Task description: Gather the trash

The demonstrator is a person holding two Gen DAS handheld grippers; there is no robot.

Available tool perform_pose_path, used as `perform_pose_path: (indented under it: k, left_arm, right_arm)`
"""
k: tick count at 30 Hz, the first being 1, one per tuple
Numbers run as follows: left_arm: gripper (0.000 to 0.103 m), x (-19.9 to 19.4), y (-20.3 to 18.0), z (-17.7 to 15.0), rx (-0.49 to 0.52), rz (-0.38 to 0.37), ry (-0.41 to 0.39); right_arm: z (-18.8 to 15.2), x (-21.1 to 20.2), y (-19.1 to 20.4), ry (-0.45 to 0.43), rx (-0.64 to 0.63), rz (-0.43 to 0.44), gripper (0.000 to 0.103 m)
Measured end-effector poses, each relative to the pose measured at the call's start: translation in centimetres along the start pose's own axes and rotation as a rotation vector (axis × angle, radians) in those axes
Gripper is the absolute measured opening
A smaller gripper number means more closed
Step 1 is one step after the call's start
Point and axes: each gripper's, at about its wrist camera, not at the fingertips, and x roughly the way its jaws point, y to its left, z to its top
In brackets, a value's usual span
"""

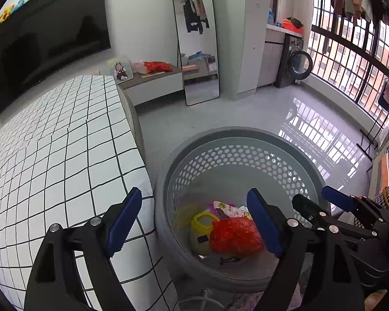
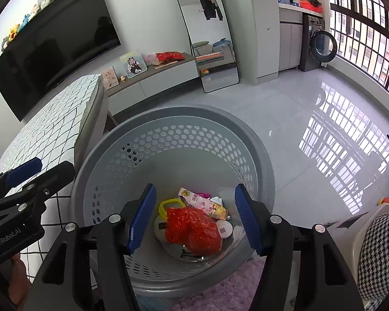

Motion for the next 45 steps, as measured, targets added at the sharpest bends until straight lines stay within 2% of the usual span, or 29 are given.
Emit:
perform_pose_path:
  k: [4, 14, 45]
  left_arm:
    - [0.088, -0.2, 0.1, 0.0, -0.007, 0.013, -0.006]
    - [0.096, -0.7, 0.7, -0.1, -0.02, 0.029, -0.018]
    - [0.097, -1.1, 1.7, -0.4, -0.035, 0.076, -0.018]
  right_arm:
    - [-0.1, -0.1, 0.1, -0.001, -0.003, -0.001, 0.061]
    - [-0.1, -0.4, 0.4, -0.009, -0.009, -0.013, 0.063]
    - [-0.2, -1.1, 0.7, -0.026, -0.015, -0.023, 0.064]
